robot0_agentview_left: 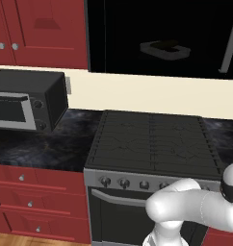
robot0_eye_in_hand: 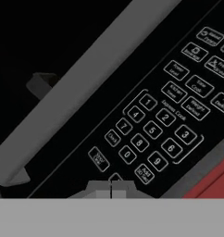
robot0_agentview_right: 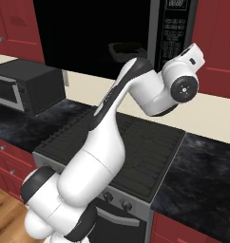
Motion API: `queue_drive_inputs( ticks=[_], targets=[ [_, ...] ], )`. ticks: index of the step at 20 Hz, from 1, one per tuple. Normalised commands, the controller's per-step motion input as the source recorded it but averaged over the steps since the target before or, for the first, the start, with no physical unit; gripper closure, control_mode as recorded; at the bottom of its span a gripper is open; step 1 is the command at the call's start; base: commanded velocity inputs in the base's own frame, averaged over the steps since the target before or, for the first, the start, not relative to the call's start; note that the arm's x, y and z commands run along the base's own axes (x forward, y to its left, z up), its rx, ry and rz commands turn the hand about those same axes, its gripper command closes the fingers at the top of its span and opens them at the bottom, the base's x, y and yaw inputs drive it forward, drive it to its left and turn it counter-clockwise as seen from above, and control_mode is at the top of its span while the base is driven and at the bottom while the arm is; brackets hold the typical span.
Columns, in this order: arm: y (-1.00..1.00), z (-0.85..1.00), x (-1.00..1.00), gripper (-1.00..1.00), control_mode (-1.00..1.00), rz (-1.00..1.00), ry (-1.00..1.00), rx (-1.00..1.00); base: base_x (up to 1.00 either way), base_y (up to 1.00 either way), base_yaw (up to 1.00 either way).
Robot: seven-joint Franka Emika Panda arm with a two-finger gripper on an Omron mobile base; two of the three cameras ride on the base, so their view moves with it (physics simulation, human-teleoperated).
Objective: Place the tupperware containing the chicken drumstick and corn meal in the microwave. Close the microwave door and press the start button to reheat the meal.
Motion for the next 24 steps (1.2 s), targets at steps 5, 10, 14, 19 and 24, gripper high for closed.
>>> queue_drive_inputs(
  ticks=[5, 10, 14, 19, 24],
  targets=[
    [-0.14, -0.03, 0.18, 1.00, -1.00, 0.00, 0.00, 0.00, 0.00, 0.00, 0.00],
    [-0.04, -0.07, 0.23, 1.00, -1.00, 0.00, 0.00, 0.00, 0.00, 0.00, 0.00],
    [-0.02, -0.05, 0.31, 1.00, -1.00, 0.00, 0.00, 0.00, 0.00, 0.00, 0.00],
    [0.00, -0.12, 0.54, 1.00, -1.00, -0.08, 0.00, -0.01, 0.00, 0.00, 0.00],
    [0.00, -0.10, 0.66, 1.00, -1.00, -0.16, 0.00, -0.01, 0.00, 0.00, 0.00]
  ],
)
